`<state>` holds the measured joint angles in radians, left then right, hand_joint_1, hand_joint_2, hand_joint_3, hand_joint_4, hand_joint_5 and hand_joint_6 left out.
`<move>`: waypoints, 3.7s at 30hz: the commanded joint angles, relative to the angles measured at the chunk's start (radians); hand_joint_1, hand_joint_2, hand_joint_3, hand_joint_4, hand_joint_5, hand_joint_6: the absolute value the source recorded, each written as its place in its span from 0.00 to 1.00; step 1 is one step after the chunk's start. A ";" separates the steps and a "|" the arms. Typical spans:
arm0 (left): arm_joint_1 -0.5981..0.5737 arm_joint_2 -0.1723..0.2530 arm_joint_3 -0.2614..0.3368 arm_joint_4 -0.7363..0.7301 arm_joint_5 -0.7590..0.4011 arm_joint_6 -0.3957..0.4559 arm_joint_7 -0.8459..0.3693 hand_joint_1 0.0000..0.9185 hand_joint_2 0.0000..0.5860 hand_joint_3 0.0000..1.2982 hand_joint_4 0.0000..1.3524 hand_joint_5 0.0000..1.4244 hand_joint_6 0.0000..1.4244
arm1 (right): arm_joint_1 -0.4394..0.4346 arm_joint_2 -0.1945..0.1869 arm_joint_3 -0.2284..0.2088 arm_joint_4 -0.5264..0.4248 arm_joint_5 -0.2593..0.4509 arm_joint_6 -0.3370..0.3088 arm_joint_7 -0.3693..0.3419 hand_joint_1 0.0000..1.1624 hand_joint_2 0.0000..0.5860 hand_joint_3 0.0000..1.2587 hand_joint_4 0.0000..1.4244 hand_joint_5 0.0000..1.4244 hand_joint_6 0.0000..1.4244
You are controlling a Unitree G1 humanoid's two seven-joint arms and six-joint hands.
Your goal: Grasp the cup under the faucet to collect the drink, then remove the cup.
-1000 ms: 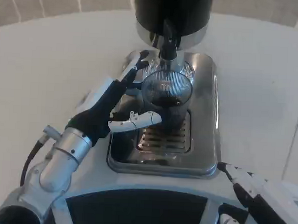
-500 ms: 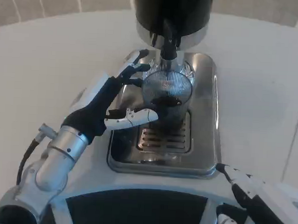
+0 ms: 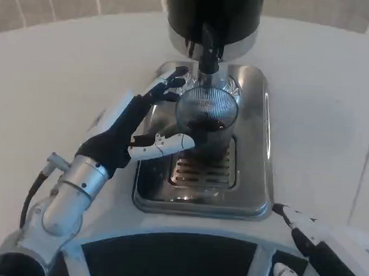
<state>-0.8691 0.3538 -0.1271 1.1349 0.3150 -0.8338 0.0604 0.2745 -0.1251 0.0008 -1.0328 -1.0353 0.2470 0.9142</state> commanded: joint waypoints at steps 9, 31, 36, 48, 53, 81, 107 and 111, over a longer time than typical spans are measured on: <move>-0.028 -0.013 0.005 0.036 -0.012 -0.019 -0.035 0.41 0.09 0.08 0.08 0.16 0.13 | -0.013 -0.009 0.017 -0.014 -0.011 0.047 0.016 0.00 0.98 0.00 0.00 0.00 0.00; -0.070 -0.032 -0.001 0.090 -0.005 -0.004 -0.067 0.43 0.08 0.07 0.07 0.19 0.17 | -0.073 -0.034 0.027 0.017 -0.020 0.102 0.038 0.00 0.98 0.00 0.00 0.00 0.00; -0.074 -0.032 -0.006 0.097 0.004 -0.006 -0.064 0.43 0.08 0.07 0.08 0.20 0.17 | -0.076 -0.036 0.036 0.018 -0.029 0.112 0.039 0.00 0.98 0.00 0.00 0.00 0.00; -0.078 -0.024 -0.049 0.101 0.069 -0.013 0.006 0.44 0.09 0.09 0.10 0.26 0.22 | -0.082 -0.029 0.059 0.017 -0.068 0.130 0.047 0.00 0.99 0.00 0.00 0.00 0.00; -0.078 -0.024 -0.064 0.105 0.081 -0.010 0.029 0.44 0.10 0.11 0.10 0.28 0.24 | -0.084 -0.025 0.062 0.015 -0.076 0.136 0.051 0.00 0.99 0.00 0.00 0.00 0.00; -0.064 -0.019 -0.150 0.084 0.196 -0.009 0.224 0.45 0.13 0.20 0.22 0.50 0.80 | -0.051 0.016 0.064 0.016 -0.167 0.098 0.034 0.12 0.96 0.01 0.00 0.00 0.00; -0.001 -0.016 -0.084 0.039 0.178 -0.034 0.460 0.60 0.13 0.74 0.75 0.93 1.00 | -0.042 0.043 0.056 0.016 -0.183 0.061 0.035 0.24 0.94 0.03 0.00 0.00 0.00; 0.002 -0.008 -0.090 0.035 0.182 -0.041 0.458 0.61 0.11 0.75 0.77 0.94 1.00 | -0.041 0.045 0.052 0.017 -0.181 0.060 0.031 0.24 0.94 0.03 0.00 0.00 0.00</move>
<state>-0.8705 0.3310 -0.2167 1.1940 0.4903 -0.8396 0.4941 0.2212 -0.0869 0.0582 -1.0206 -1.2177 0.3160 0.9567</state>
